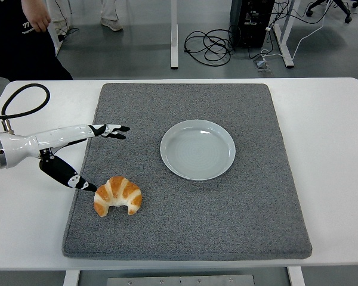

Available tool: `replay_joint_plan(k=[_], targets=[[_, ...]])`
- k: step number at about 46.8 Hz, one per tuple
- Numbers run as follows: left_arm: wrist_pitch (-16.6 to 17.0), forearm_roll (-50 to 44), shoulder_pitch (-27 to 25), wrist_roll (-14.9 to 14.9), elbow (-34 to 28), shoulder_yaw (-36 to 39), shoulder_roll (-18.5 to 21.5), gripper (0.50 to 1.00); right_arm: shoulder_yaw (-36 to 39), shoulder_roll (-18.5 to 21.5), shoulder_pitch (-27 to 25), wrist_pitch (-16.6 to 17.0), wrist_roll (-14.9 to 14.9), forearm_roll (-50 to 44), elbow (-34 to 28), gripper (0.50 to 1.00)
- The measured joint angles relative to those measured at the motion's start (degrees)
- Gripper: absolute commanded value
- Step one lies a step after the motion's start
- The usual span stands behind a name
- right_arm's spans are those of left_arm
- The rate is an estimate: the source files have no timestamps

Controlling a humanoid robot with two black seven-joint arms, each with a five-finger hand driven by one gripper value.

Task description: Place the bread on the plate

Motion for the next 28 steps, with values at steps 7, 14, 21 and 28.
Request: replay_joint_plan(k=[7, 14, 21, 28], targets=[[0.1, 7.2, 0.2, -0.1, 0.2, 0.3, -0.3, 0.949, 0.0, 0.0, 0.0, 0.0, 0.0, 0.0, 0.0, 1.0], [1.1, 11.7, 0.6, -0.3, 1.1, 0.3, -1.7, 0.946, 0.0, 0.0, 0.0, 0.0, 0.0, 0.0, 0.0, 1.0], [5.1, 12.8, 2.6, -0.6, 2.7, 0.3, -4.2, 0.939, 0.0, 0.0, 0.0, 0.0, 0.0, 0.0, 0.0, 1.0], [8.7, 13.9, 5.8, -1.2, 5.4, 0.3, -7.5, 0.933, 0.0, 0.0, 0.0, 0.0, 0.0, 0.0, 0.0, 1.0]])
